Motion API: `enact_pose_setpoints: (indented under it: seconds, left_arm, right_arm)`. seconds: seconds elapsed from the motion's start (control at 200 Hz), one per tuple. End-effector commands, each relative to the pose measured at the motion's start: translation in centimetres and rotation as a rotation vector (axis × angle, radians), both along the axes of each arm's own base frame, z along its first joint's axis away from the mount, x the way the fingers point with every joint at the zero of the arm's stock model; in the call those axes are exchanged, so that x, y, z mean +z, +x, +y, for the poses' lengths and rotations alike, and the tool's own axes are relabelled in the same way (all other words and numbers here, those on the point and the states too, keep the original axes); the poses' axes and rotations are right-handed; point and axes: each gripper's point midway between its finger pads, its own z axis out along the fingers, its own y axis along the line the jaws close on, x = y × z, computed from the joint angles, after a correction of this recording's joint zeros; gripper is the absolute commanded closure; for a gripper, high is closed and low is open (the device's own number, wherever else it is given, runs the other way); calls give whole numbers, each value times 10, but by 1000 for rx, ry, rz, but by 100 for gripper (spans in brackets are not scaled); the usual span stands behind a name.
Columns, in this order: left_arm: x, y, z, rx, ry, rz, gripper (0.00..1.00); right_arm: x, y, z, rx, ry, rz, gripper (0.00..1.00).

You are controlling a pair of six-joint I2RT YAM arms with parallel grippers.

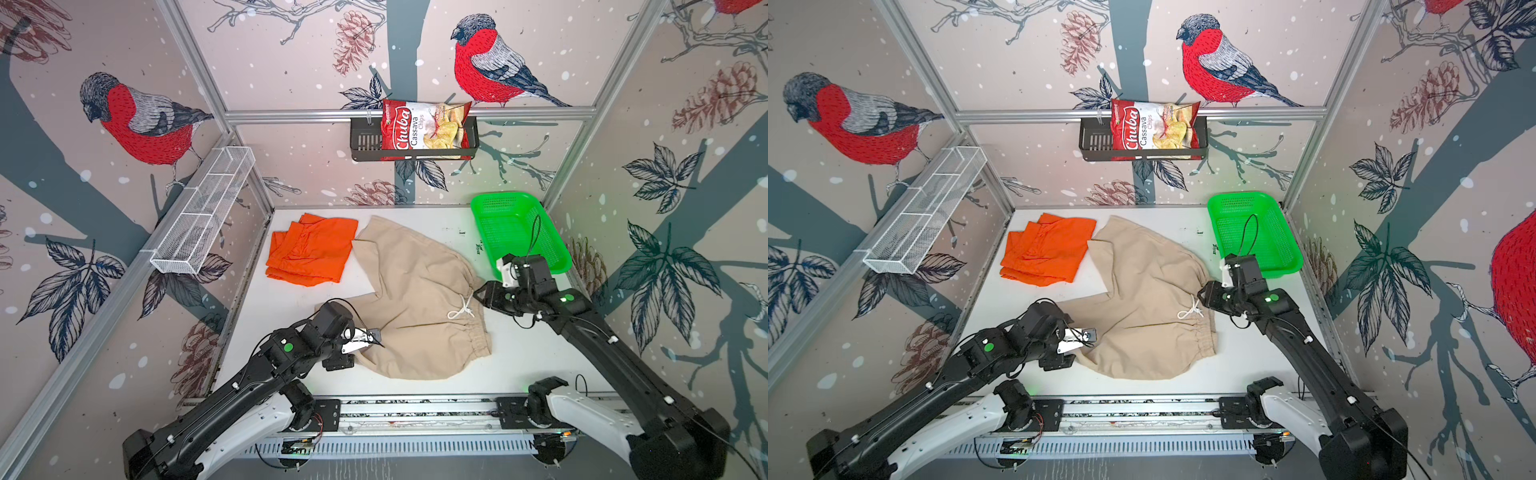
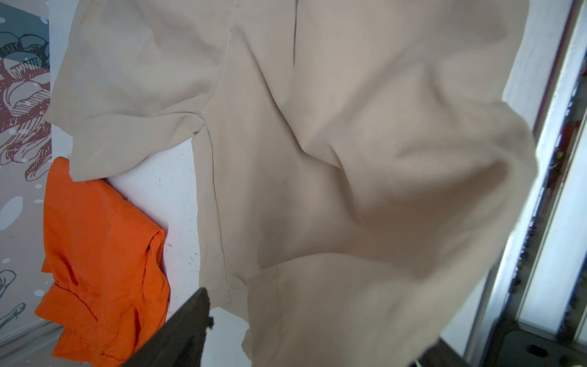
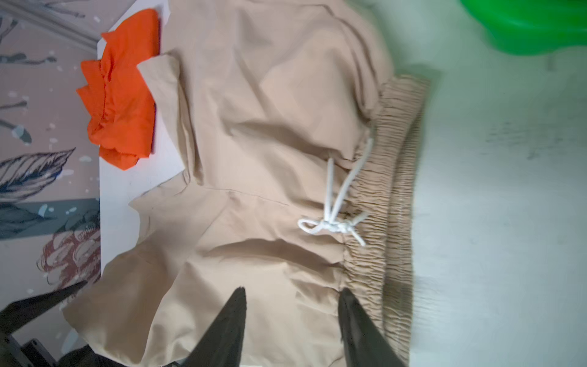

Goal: Fold and stack the shorts

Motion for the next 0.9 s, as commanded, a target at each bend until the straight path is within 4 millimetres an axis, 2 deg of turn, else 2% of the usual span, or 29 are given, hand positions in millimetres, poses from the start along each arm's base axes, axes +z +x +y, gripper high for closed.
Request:
enact_pose_setpoints:
  seconds: [0.0,0.11,0.305,0.46,0.55,0.615,0.745,0.815,0.891]
  left_arm:
    - [1,1,0,25,-17,-4,17]
    - [1,2,0,27,-16,-7,17]
    - [-2,4,0,26,-11,-11,18]
    - [-2,4,-1,33,-19,-13,18]
    - [-2,5,0,36,-17,-15,18]
    - [-2,5,0,41,-18,-21,17]
    - [-6,7,4,53,-2,-28,17]
    - [-8,8,6,63,8,-35,17]
    - [-8,14,10,96,21,-64,16]
  right_arm:
    - [-4,5,46,49,92,-36,53]
    - [-33,3,86,126,90,2,54]
    - [-89,15,122,200,19,61,54]
    - [-130,39,120,181,-117,91,54]
    - [-152,56,105,150,-209,113,54]
    - [-162,68,89,117,-249,117,54]
    - [-163,100,64,54,-249,107,54]
    - [-148,117,63,51,-240,71,54]
    - [-122,130,70,79,-228,13,54]
